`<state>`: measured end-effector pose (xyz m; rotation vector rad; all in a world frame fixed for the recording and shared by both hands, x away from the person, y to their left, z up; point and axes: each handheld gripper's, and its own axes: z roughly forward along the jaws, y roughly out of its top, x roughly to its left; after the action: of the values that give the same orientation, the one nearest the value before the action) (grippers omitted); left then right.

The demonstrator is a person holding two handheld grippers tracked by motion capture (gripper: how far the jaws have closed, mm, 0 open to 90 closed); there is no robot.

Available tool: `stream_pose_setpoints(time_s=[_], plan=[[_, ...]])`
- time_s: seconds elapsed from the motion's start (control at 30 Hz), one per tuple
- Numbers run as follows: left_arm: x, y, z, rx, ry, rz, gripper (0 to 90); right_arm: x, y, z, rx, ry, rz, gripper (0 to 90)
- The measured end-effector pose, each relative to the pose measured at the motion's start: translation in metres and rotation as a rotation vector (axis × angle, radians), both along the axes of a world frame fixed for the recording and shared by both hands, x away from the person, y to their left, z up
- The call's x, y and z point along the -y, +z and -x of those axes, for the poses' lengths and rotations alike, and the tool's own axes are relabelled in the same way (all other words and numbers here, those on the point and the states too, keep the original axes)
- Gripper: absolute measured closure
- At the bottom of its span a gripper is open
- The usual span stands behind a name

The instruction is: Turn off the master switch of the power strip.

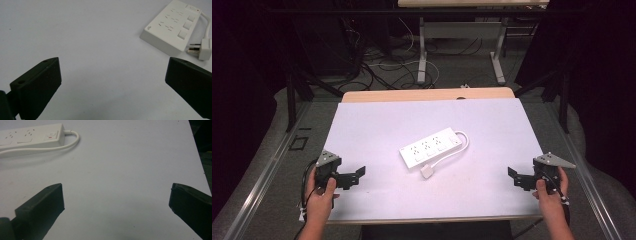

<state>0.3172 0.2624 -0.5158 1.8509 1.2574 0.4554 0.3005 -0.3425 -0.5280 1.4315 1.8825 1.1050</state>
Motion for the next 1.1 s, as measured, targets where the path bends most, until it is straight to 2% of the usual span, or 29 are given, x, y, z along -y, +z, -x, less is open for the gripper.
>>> stream_pose_setpoints(time_s=[0.1,0.13,0.17,0.23,0.27,0.37,0.47,0.5,0.57,0.77,0.8,0.9,1.1], plan=[[0.000,0.000,0.000,-0.005,-0.002,-0.001,0.4,-0.001,-0.001,0.001,-0.008,-0.006,-0.001,0.0],[0.001,-0.001,0.000,-0.002,0.003,0.003,0.4,0.000,0.001,0.002,-0.030,-0.007,0.015,0.0],[0.001,-0.001,0.000,-0.006,0.003,0.004,0.4,0.000,-0.001,0.000,-0.012,-0.007,0.003,0.0],[0.000,-0.001,0.000,-0.013,-0.001,0.007,0.4,0.000,-0.002,-0.001,-0.014,-0.018,-0.008,0.0],[0.000,-0.002,0.000,-0.012,0.001,0.006,0.4,0.001,-0.002,-0.002,-0.030,-0.006,-0.007,0.0],[0.001,-0.002,0.000,-0.013,0.001,-0.003,0.4,0.001,-0.003,-0.002,-0.033,-0.005,0.000,0.0],[0.001,-0.002,0.000,-0.017,0.000,0.000,0.4,0.000,-0.003,-0.003,-0.055,0.024,0.026,0.0],[0.002,-0.002,0.000,-0.022,-0.003,0.001,0.4,-0.002,-0.006,-0.005,-0.030,0.015,0.018,0.0],[0.002,-0.003,0.001,-0.030,-0.006,0.003,0.4,-0.002,-0.003,-0.005,-0.070,0.047,0.048,0.0],[0.002,-0.004,0.002,-0.033,-0.005,0.006,0.4,-0.009,0.001,-0.004,-0.092,0.077,0.074,0.0],[0.002,-0.004,0.002,-0.021,-0.002,0.009,0.4,-0.009,0.001,-0.004,-0.092,0.077,0.074,0.0],[0.001,-0.004,0.003,-0.034,-0.008,0.012,0.4,-0.012,0.003,-0.005,-0.114,0.096,0.077,0.0],[0.001,-0.003,0.004,-0.032,-0.002,0.015,0.4,-0.016,0.005,-0.005,-0.159,0.115,0.097,0.0]])
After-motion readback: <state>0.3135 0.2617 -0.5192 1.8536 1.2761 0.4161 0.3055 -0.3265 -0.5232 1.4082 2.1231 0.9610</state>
